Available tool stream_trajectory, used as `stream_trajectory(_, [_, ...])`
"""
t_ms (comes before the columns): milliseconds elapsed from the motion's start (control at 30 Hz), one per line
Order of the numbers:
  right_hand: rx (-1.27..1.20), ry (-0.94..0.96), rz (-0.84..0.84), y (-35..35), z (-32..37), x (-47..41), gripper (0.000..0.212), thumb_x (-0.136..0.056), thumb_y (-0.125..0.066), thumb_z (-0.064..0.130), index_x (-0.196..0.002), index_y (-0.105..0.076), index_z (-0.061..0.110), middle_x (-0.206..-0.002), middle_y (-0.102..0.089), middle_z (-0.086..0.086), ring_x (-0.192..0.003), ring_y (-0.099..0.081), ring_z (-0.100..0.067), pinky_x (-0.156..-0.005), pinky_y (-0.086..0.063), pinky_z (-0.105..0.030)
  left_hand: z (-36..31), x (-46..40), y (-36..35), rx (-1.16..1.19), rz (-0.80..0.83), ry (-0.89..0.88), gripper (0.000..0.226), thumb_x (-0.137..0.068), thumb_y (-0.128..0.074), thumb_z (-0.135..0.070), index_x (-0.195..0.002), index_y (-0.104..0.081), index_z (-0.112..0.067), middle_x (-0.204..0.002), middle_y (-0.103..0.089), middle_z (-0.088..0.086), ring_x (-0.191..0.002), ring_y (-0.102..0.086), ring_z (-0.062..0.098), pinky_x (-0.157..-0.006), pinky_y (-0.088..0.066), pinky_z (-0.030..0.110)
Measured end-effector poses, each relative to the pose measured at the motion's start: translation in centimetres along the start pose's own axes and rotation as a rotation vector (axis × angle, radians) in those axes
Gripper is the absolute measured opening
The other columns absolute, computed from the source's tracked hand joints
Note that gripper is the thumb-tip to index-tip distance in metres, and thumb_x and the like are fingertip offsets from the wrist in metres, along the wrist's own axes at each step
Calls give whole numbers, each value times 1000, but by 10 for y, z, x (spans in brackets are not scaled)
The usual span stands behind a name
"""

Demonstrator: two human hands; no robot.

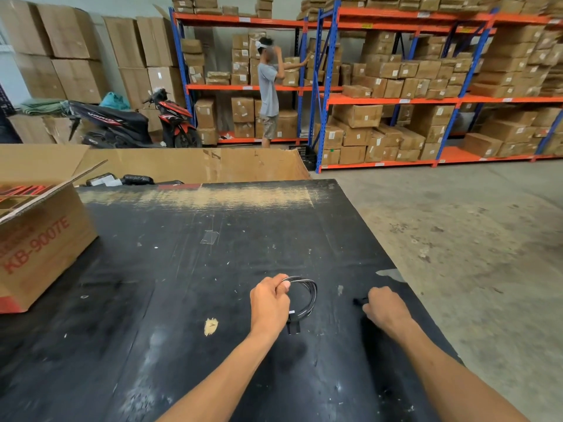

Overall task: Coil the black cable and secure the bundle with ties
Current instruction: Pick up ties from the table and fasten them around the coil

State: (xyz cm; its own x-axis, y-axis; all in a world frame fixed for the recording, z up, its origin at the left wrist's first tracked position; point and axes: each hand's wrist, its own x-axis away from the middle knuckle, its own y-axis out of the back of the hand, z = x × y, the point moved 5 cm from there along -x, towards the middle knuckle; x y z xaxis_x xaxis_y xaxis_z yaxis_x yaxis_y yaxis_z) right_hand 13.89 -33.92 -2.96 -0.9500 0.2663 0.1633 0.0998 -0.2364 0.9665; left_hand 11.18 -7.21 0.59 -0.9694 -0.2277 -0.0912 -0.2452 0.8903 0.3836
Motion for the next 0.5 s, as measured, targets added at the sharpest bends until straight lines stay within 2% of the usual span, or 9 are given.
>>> stream_trajectory(67, [-229, -15, -29, 5, 13, 7, 21, -89, -61, 15, -102, -71, 2, -103, -75, -18, -98, -73, -34, -79, -57, -34, 0, -2, 1, 28, -22, 12, 18, -93, -55, -6, -90, -73, -8, -93, -69, 16, -84, -61, 28, -67, -41, 16])
stream_trajectory(133, [-613, -33, -38, 13, 30, 17, 7, -85, -70, 10, -88, -76, 7, -92, -78, -12, -80, -78, -26, -72, -63, -30, 0, -3, 3, 48, -46, 33, 19, -93, -55, -6, -94, -74, -8, -92, -68, 13, -85, -59, 23, -71, -39, 22])
stream_trajectory(200, [-935, -19, -38, 24, 48, 31, 12, -79, -77, 3, -81, -78, 15, -89, -79, -8, -70, -78, -19, -72, -65, -32, -2, -5, 5, 69, -83, 58, 21, -94, -55, -8, -103, -74, -9, -95, -68, 7, -91, -60, 22, -77, -37, 21])
stream_trajectory(267, [-1032, 31, -43, 33, 65, 48, 15, -73, -83, 8, -79, -80, 21, -80, -80, -1, -68, -76, -13, -66, -63, -28, -3, -7, 6, 75, -117, 75, 23, -95, -55, -9, -109, -73, -10, -98, -67, 5, -95, -61, 22, -78, -37, 19])
stream_trajectory(333, [-1065, 41, -64, 37, 79, 64, 12, -71, -86, 14, -78, -80, 21, -71, -79, 2, -62, -73, -9, -61, -58, -22, -7, -8, 6, 66, -138, 79, 24, -96, -53, -12, -113, -71, -10, -96, -64, 2, -95, -59, 20, -70, -36, 10])
stream_trajectory(433, [-1129, 7, -89, 31, 91, 75, 7, -75, -81, 12, -80, -80, 16, -69, -79, 1, -61, -75, -8, -62, -55, -15, -16, -7, 4, 40, -152, 42, 25, -98, -51, -14, -112, -71, -12, -94, -63, 2, -97, -57, 23, -65, -34, 11])
stream_trajectory(500, [-1170, -29, -69, 26, 97, 80, 6, -79, -75, 8, -83, -79, 11, -71, -80, 0, -63, -77, -10, -59, -52, -9, -24, -2, 4, 49, -155, -2, 23, -98, -51, -12, -107, -72, -12, -92, -62, 5, -89, -57, 21, -60, -36, 10])
